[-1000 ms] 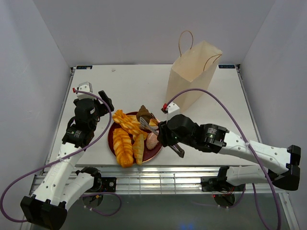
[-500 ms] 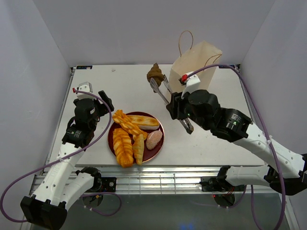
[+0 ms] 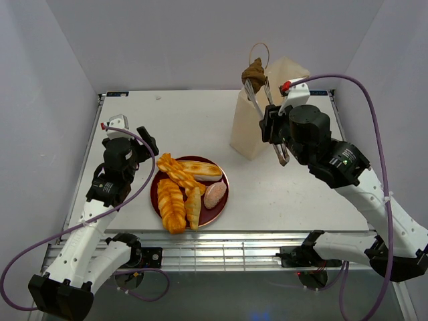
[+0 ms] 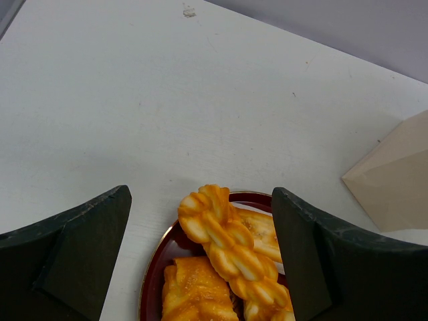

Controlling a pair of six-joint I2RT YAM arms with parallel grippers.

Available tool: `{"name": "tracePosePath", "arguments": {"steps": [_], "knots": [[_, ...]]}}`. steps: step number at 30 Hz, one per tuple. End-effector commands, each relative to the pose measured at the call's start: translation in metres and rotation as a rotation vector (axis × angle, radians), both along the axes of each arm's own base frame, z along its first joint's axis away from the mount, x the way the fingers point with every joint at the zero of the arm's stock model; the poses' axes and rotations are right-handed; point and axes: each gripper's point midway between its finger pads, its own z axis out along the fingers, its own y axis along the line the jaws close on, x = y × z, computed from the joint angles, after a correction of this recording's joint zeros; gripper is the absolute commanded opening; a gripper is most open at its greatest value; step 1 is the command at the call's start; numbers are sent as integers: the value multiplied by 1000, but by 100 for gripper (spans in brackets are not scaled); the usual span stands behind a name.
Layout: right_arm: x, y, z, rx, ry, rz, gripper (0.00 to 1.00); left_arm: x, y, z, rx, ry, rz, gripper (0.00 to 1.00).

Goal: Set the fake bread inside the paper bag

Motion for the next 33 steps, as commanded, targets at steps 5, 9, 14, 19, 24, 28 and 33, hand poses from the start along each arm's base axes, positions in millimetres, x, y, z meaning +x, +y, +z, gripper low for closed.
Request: {"name": "tracePosePath", "arguments": {"steps": [5, 9, 14, 19, 24, 28, 33], "knots": [[32, -27, 28, -10, -93, -91, 46, -2, -1, 5, -2, -19, -8, 96], [45, -29, 16, -33, -86, -83, 46, -1, -2, 5, -4, -20, -11, 96], [65, -45, -6, -82, -55, -143, 48, -2, -3, 5, -4, -19, -17, 96], [79, -56, -12, -105, -53, -168, 50, -1, -4, 5, -8, -18, -23, 96], [89, -57, -14, -117, -51, -169, 51, -2, -5, 4, -8, -18, -26, 96], [98, -60, -19, -127, -39, -183, 59, -2, -4, 6, -10, -24, -25, 96], [106, -59, -24, -133, -21, -189, 68, -3, -5, 9, -14, -31, -30, 96]]}}
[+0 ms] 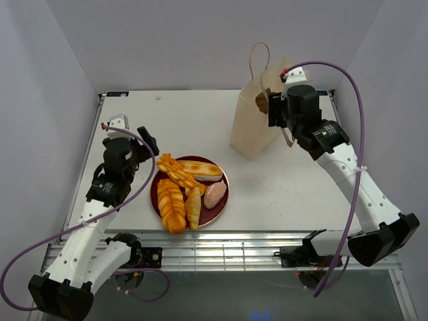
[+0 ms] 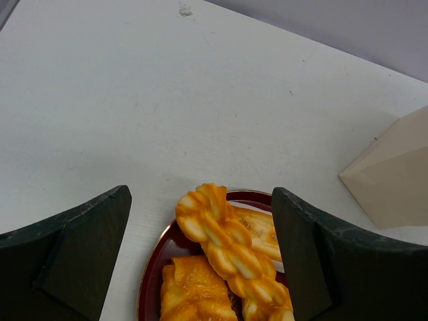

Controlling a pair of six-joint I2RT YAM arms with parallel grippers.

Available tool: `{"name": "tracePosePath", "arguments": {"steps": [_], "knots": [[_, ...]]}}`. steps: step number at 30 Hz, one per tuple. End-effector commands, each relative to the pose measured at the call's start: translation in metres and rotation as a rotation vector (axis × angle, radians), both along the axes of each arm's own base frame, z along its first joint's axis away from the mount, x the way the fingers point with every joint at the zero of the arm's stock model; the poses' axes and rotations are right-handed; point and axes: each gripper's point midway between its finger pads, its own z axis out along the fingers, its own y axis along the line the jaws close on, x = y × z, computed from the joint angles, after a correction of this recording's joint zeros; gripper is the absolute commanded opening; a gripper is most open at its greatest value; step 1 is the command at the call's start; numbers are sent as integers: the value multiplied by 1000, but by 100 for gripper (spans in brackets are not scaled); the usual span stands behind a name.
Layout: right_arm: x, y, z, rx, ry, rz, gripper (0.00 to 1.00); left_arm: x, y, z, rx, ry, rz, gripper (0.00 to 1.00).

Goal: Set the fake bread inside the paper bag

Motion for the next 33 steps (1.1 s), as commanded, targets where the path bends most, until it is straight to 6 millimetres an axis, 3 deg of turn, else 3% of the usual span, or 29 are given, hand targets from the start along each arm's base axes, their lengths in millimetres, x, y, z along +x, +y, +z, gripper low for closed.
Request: {"name": "tracePosePath", "arguments": {"steps": [1, 9, 14, 18, 23, 30, 33], "knots": [[12, 1, 32, 42, -96, -4, 68, -3, -3, 7, -9, -26, -19, 96], [11, 3, 49, 47, -129, 20, 69, -3, -3, 8, -11, -31, -19, 96], [2, 16, 73, 101, -180, 116, 68, -3, -3, 8, -8, -29, -20, 96], [-8, 31, 80, 135, -184, 215, 68, -3, -2, 7, -6, -27, -12, 96], [-24, 46, 78, 163, -170, 322, 67, -2, -1, 6, -1, -24, -7, 96], [-50, 68, 61, 153, -103, 415, 66, -2, 0, 6, 1, -25, -3, 97], [-61, 74, 61, 153, -102, 442, 66, -3, 0, 7, 1, -28, -3, 93]]}}
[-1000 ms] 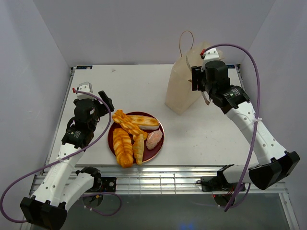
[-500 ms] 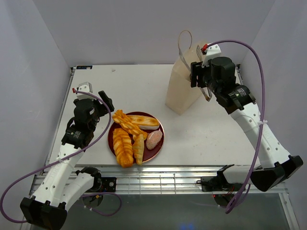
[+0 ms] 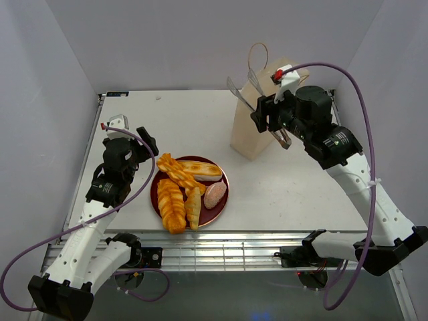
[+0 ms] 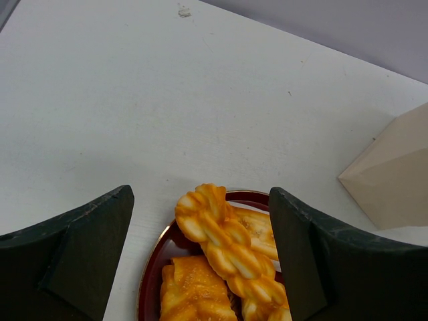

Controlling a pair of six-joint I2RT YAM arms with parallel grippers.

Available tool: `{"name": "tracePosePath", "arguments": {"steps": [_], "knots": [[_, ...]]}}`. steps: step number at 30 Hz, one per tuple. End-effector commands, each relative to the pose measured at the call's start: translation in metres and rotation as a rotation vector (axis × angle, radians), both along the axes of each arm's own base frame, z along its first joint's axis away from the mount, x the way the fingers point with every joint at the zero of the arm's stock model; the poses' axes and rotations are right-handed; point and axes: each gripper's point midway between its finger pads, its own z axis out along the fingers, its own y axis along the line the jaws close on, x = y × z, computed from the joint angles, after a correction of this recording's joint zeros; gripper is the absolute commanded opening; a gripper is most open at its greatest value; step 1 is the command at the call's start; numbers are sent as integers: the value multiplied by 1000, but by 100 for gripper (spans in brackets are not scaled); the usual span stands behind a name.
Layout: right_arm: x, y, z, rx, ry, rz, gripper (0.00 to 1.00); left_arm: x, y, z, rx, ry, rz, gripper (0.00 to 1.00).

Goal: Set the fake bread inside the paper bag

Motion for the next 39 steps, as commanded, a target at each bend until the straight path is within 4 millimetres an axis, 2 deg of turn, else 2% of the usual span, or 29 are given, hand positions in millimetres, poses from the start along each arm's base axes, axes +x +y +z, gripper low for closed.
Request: {"name": "tracePosePath", "arguments": {"steps": [1, 5, 6, 9, 10, 12, 13, 15, 16, 18, 23, 25, 26, 27, 31, 33, 35, 39], "knots": [[-24, 12, 15, 15, -38, 76, 66, -2, 1, 7, 2, -26, 4, 91], [-48, 27, 13, 7, -27, 145, 65, -3, 3, 8, 2, -33, 14, 90], [-57, 37, 4, -4, -13, 182, 65, -3, 3, 8, 0, -33, 15, 90], [-72, 44, -9, -20, 1, 200, 65, -3, 2, 7, -5, -31, 7, 90], [-83, 52, -23, -32, 29, 223, 65, -3, 1, 6, -5, -28, 2, 90], [-93, 59, -38, -40, 54, 236, 65, -2, 0, 6, -7, -26, 1, 90], [-100, 60, -55, -41, 92, 235, 65, -2, 0, 5, -5, -25, -2, 90], [-111, 69, -67, -20, 113, 268, 65, -1, -1, 2, -3, -16, -2, 90], [-117, 69, -84, -29, 141, 277, 64, 0, 0, 2, -2, -15, -1, 90], [-128, 75, -98, -22, 182, 292, 64, 0, -1, 0, 0, -9, -1, 90], [-147, 68, -142, -98, 307, 242, 64, 2, 0, -5, 7, 6, 3, 92], [-154, 71, -144, -75, 314, 260, 64, 2, 0, -5, 8, 7, 6, 94], [-159, 73, -147, -63, 326, 277, 64, 2, 0, -6, 9, 10, 6, 98], [-164, 74, -155, -62, 347, 287, 64, 2, -1, -5, 9, 7, 3, 98], [-180, 81, -163, -29, 395, 333, 65, 3, -1, -7, 10, 12, 3, 98], [-189, 84, -169, -37, 420, 358, 66, 3, -2, -7, 8, 12, -6, 84], [-197, 86, -173, -45, 442, 373, 66, 2, -2, -7, 5, 9, -6, 77], [-208, 90, -178, -49, 467, 394, 66, 3, -3, -7, 5, 11, -5, 89]]}}
